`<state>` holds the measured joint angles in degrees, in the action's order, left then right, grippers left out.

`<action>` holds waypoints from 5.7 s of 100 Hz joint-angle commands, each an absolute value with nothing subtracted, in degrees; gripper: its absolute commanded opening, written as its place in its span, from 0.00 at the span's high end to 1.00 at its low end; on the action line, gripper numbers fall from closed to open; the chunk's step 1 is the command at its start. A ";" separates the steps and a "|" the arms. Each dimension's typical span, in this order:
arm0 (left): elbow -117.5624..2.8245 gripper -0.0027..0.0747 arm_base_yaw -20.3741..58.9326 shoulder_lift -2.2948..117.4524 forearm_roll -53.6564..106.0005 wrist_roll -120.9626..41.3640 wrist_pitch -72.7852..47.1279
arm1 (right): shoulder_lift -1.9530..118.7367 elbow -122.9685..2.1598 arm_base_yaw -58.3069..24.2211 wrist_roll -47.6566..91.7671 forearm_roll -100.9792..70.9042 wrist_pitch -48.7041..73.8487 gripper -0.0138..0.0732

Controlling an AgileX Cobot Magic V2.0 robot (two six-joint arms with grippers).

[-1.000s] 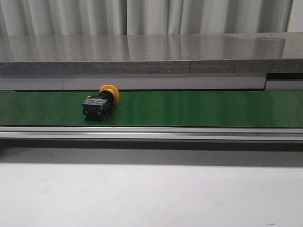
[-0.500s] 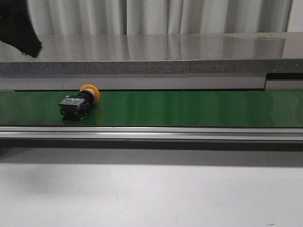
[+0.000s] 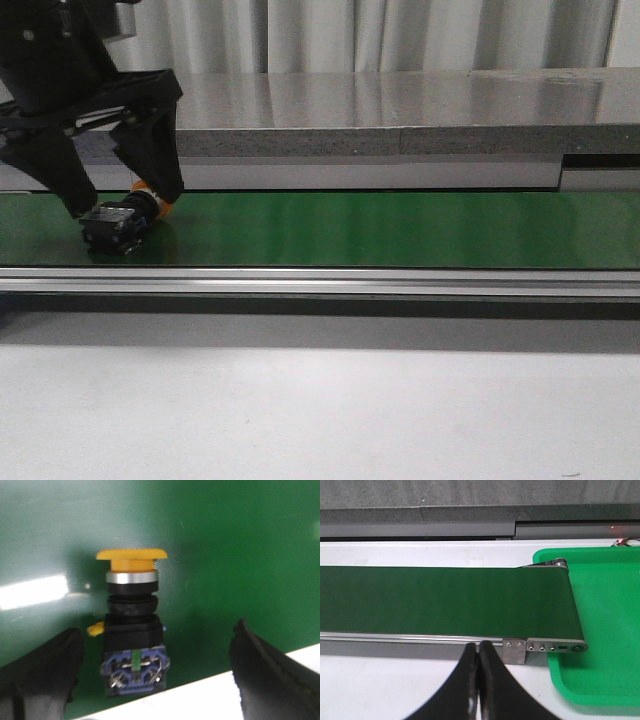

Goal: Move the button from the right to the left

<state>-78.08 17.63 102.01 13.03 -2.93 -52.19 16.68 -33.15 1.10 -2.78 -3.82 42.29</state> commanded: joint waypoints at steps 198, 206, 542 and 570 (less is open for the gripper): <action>-88.64 0.67 -20.60 103.75 4.49 -10.93 -56.03 | 17.27 -34.63 1.25 -2.29 -3.79 38.63 0.92; -88.57 0.67 -20.60 105.83 4.22 -10.93 -55.98 | 17.27 -34.63 1.25 -2.29 -3.79 38.63 0.92; -32.60 0.99 4.88 25.60 14.62 -11.95 -27.78 | 17.27 -34.63 1.25 -2.29 -3.79 38.14 0.92; -24.22 0.99 4.66 15.84 10.60 -11.95 -21.51 | 17.27 -34.63 1.25 -2.29 -3.79 38.14 0.92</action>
